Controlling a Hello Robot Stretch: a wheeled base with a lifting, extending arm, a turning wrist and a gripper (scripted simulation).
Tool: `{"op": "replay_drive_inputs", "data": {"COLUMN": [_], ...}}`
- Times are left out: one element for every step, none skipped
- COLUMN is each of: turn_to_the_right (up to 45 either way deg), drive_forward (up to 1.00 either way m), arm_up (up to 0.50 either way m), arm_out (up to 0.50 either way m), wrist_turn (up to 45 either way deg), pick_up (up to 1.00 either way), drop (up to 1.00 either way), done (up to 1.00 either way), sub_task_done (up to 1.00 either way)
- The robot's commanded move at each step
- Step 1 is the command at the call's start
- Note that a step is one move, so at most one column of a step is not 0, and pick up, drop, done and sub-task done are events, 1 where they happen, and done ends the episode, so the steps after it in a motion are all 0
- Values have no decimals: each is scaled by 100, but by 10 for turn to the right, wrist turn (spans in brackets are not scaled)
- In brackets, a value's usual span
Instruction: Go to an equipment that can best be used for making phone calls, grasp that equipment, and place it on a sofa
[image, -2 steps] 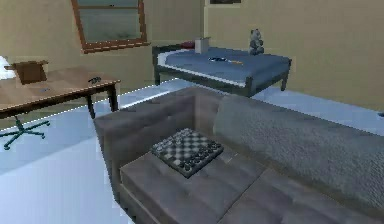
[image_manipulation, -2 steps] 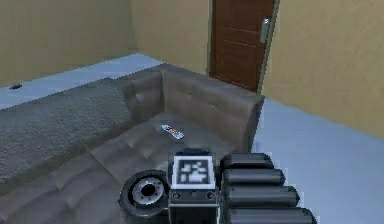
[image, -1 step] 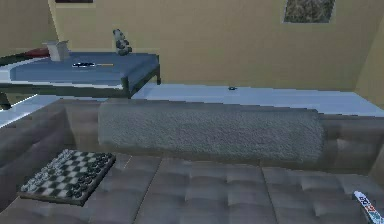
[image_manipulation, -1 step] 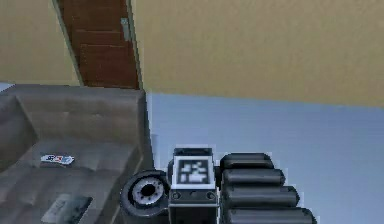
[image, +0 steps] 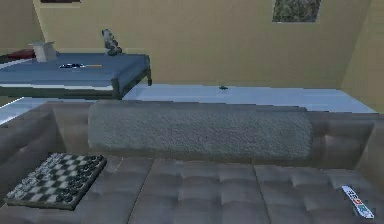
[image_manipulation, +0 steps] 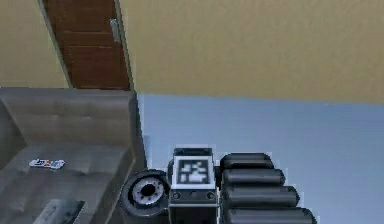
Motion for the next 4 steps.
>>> {"op": "replay_drive_inputs", "data": {"turn_to_the_right": [-450, -270, 0, 0], "drive_forward": [0, 0, 0, 0], "arm_up": [0, 0, 0, 0], "arm_out": [0, 0, 42, 0], "wrist_turn": [0, 0, 0, 450], "pick_up": [0, 0, 0, 0], "drop": [0, 0, 0, 0], "done": [0, 0, 0, 0], "sub_task_done": [0, 0, 0, 0]}}
